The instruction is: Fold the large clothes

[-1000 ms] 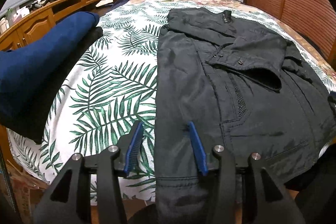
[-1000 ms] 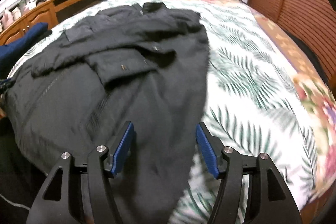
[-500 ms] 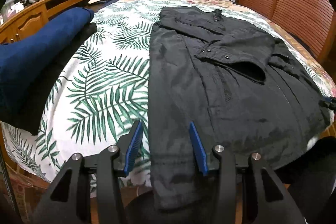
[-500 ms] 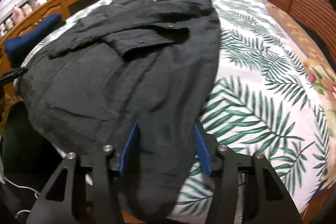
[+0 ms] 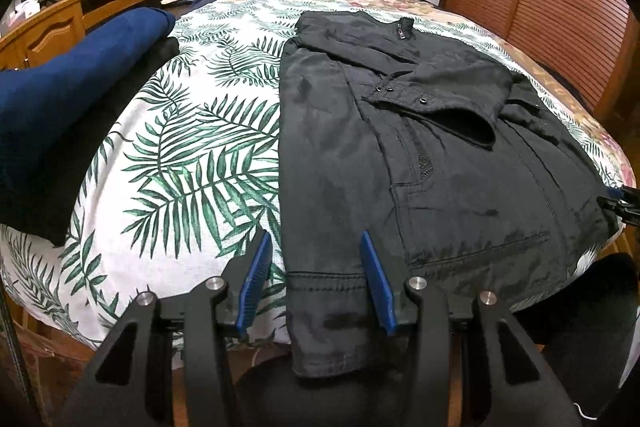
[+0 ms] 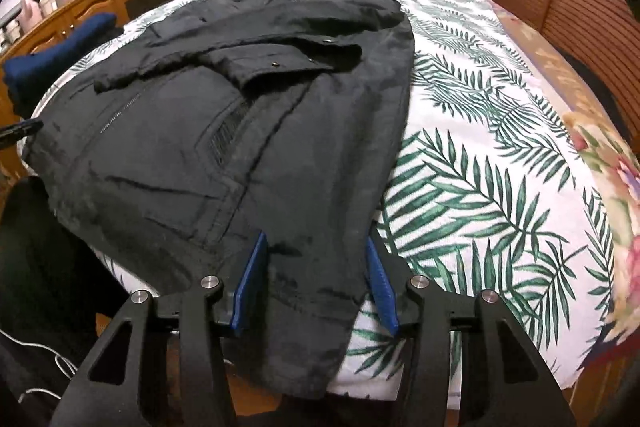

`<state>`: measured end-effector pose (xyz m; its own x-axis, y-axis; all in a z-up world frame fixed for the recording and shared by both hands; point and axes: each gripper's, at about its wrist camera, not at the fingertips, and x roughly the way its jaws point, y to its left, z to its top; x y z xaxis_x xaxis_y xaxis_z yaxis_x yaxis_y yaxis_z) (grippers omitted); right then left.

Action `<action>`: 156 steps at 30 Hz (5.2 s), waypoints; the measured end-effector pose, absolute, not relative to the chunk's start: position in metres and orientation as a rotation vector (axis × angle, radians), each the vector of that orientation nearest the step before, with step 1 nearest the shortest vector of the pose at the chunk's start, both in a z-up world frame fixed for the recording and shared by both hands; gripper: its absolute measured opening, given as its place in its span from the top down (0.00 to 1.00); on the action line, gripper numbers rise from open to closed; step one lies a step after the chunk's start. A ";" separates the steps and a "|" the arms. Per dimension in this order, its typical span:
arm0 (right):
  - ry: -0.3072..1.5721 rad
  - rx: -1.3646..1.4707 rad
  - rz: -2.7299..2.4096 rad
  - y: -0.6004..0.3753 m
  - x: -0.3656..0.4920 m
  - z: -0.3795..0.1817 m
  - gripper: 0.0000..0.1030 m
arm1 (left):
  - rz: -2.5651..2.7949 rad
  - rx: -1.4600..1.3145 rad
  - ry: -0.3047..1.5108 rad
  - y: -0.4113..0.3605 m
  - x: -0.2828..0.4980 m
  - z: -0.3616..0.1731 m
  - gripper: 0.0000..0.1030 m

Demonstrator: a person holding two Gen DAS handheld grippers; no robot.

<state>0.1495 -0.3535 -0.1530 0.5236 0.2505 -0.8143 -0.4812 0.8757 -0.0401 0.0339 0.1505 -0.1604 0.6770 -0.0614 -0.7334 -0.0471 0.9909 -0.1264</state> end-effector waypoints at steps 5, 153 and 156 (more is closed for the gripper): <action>0.919 -0.254 0.445 -0.352 0.151 -0.154 0.52 | -0.030 -0.145 0.816 0.149 0.029 -0.161 0.65; 0.898 -0.347 0.563 -0.079 0.404 -0.150 0.36 | -0.138 -0.116 0.591 0.165 0.170 -0.082 0.76; 0.980 -0.380 0.551 -0.070 0.414 -0.170 0.63 | -0.148 -0.103 0.602 0.164 0.172 -0.085 0.76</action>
